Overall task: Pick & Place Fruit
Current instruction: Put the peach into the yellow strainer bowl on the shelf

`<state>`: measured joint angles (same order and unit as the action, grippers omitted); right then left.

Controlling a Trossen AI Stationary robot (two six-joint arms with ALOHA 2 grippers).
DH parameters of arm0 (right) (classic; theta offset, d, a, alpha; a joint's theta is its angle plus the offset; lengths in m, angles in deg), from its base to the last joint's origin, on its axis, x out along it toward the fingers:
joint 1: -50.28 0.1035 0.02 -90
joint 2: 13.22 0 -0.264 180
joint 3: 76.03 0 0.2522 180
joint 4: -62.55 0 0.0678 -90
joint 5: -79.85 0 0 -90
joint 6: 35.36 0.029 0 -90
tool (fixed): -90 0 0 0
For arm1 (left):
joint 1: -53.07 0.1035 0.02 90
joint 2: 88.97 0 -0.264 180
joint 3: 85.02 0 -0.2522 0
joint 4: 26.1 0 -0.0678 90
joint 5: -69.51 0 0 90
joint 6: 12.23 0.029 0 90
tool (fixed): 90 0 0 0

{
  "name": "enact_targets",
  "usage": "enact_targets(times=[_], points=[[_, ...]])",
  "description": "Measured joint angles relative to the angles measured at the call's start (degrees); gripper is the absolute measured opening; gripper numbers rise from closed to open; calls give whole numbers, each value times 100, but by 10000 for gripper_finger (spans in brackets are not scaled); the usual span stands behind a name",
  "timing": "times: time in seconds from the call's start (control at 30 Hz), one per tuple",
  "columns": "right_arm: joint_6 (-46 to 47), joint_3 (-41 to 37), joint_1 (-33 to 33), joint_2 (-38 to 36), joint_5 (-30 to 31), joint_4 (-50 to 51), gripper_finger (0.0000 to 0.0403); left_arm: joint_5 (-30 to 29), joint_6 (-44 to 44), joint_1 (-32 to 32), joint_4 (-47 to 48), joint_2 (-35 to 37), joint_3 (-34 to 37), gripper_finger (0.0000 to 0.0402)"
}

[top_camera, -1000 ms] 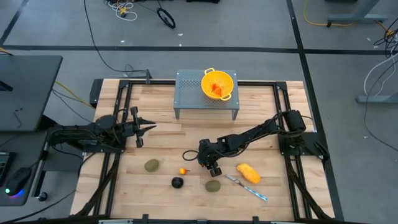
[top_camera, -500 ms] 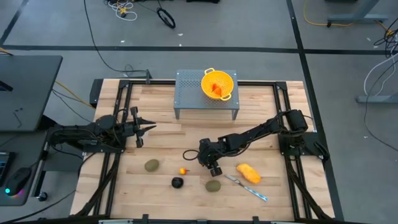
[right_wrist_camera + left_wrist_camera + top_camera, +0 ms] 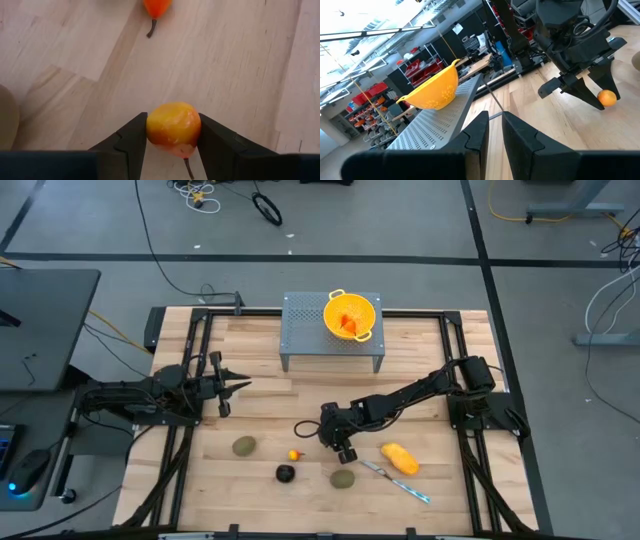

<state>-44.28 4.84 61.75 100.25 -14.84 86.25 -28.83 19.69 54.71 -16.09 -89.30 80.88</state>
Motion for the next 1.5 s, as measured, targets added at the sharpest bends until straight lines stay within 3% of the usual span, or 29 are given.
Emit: enact_targets(times=[0.73,0.97,1.5], points=[[-98,9,11,-11,9,-46,162,-2,0,-1,0,0,-2,64],[452,9,20,-11,7,-43,162,-2,0,-1,0,0,0,64],[487,11,20,-13,7,-110,162,-4,0,1,2,0,-1,64]])
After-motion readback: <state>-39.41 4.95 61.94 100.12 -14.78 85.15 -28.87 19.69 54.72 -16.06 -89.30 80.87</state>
